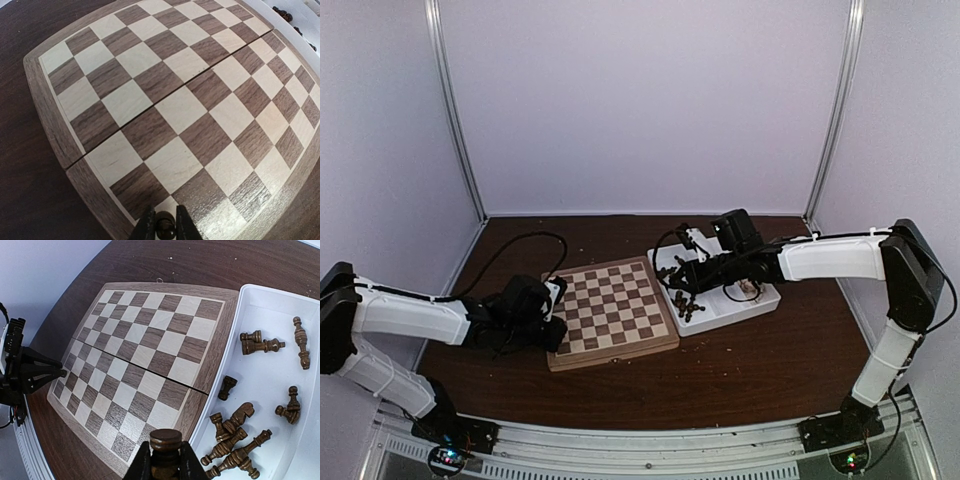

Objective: Set up the chess pieces on the board
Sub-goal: Place the chess piece on the chessboard.

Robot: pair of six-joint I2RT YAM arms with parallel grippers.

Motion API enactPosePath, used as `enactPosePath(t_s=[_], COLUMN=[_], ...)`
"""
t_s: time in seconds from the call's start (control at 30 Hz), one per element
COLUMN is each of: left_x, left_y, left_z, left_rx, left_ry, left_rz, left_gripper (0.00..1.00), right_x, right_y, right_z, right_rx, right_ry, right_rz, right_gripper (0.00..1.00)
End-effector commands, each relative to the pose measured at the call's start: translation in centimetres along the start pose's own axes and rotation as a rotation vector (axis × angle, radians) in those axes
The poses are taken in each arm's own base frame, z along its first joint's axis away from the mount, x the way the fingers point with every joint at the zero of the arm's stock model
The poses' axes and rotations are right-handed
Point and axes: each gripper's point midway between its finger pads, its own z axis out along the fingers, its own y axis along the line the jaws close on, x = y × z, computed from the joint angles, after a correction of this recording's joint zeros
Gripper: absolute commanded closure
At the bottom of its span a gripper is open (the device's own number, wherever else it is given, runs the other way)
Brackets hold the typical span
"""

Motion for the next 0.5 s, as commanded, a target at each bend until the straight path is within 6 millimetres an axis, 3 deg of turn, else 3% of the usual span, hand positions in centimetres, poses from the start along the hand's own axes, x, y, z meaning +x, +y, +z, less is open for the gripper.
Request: enactPosePath(t_s=[0.0, 0.2, 0.47], left_x=[-1.29, -0.92, -1.49], left_y=[-0.65, -0.69, -0.62], left_z=[0.26, 0.38, -0.45], left_rx=[0.028, 0.034, 0.033], left_ry=[-0.059, -0.049, -0.064], left_rz=[-0.016, -0.02, -0.025], left_gripper=[0.84, 0.82, 0.71], right_x=[-0.07, -0.06, -0.09], right_y=[-0.36, -0.29, -0.25], right_z=[-0.04, -0.13, -0.11], right_rx=[0.011, 0.011, 0.009], right_ry=[-0.011, -0.013, -0.015], right_rz=[0.008, 0.007, 0.007], right_gripper=[0.84, 0.84, 0.84])
